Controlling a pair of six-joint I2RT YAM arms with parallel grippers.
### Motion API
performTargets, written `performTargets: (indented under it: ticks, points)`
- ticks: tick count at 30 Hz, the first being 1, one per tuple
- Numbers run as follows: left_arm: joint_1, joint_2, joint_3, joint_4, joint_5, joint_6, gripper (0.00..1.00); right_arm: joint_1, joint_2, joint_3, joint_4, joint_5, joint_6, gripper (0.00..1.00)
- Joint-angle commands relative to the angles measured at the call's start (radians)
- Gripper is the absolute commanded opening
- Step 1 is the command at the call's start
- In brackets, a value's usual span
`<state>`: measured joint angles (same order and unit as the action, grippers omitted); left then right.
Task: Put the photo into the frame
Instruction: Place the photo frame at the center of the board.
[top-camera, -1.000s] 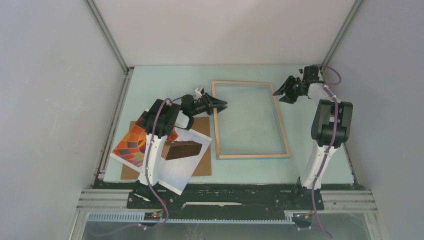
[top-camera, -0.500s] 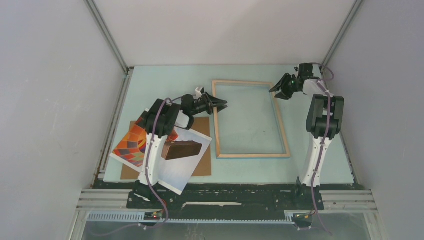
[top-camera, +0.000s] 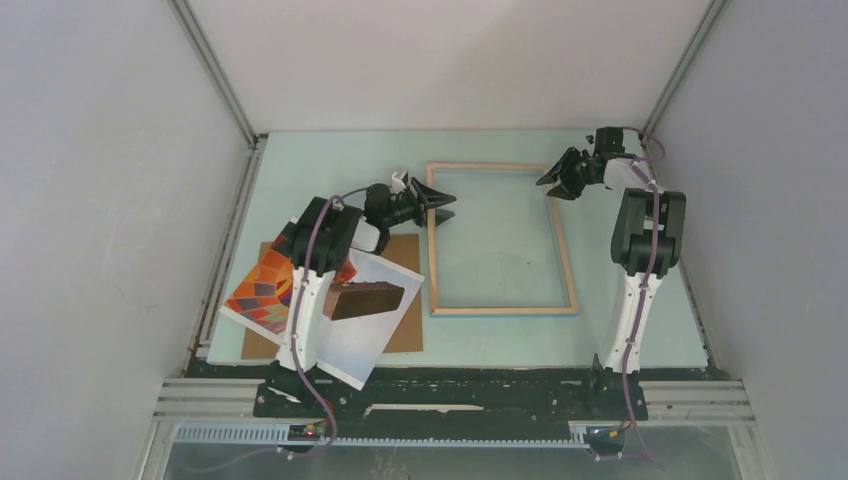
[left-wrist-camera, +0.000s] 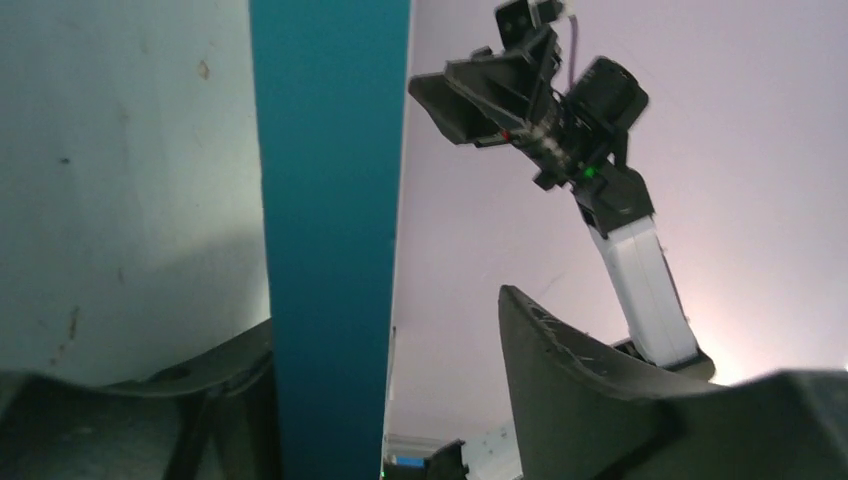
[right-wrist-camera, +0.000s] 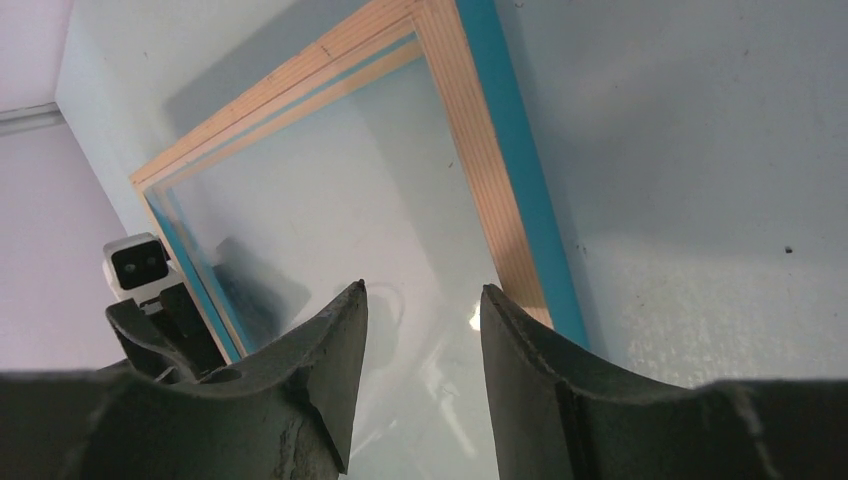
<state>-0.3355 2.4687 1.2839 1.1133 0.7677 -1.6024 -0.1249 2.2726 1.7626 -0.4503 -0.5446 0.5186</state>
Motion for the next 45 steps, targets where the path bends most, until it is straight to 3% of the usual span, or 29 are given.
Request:
performTargets:
  ticks: [1,5,8,12,24,27,32,36,40,45]
  points:
    - [0.002,-0.122,0.008,-0.280,-0.073,0.208,0.68,-0.024,-0.078,0.002,-0.044,-0.004,-0.017,0.53]
    - [0.003,-0.220,0.016,-0.598,-0.142,0.416,0.81,-0.035,-0.124,-0.005,-0.084,0.021,-0.045,0.53]
    - [0.004,-0.273,0.082,-0.959,-0.228,0.619,0.90,-0.037,-0.160,-0.037,-0.082,0.028,-0.051,0.54]
    - [0.003,-0.278,0.181,-1.247,-0.313,0.760,1.00,-0.038,-0.181,-0.073,-0.070,0.032,-0.055,0.54]
    - [-0.112,-0.287,0.440,-1.673,-0.635,1.015,1.00,-0.045,-0.222,-0.151,-0.057,0.021,-0.066,0.54]
    - [-0.138,-0.262,0.535,-1.779,-0.655,1.069,1.00,-0.045,-0.236,-0.171,-0.052,0.025,-0.067,0.54]
    - [-0.194,-0.270,0.608,-1.861,-0.677,1.122,1.00,-0.045,-0.252,-0.210,-0.042,0.022,-0.065,0.54]
    - [-0.186,-0.350,0.531,-1.845,-0.756,1.120,1.00,-0.041,-0.276,-0.242,-0.042,0.031,-0.080,0.54]
    - [-0.148,-0.505,0.357,-1.702,-0.712,1.092,1.00,-0.025,-0.292,-0.261,-0.052,0.070,-0.090,0.54]
    - [-0.066,-0.546,0.223,-1.526,-0.558,0.994,0.94,0.033,-0.270,-0.231,-0.009,0.115,-0.069,0.54]
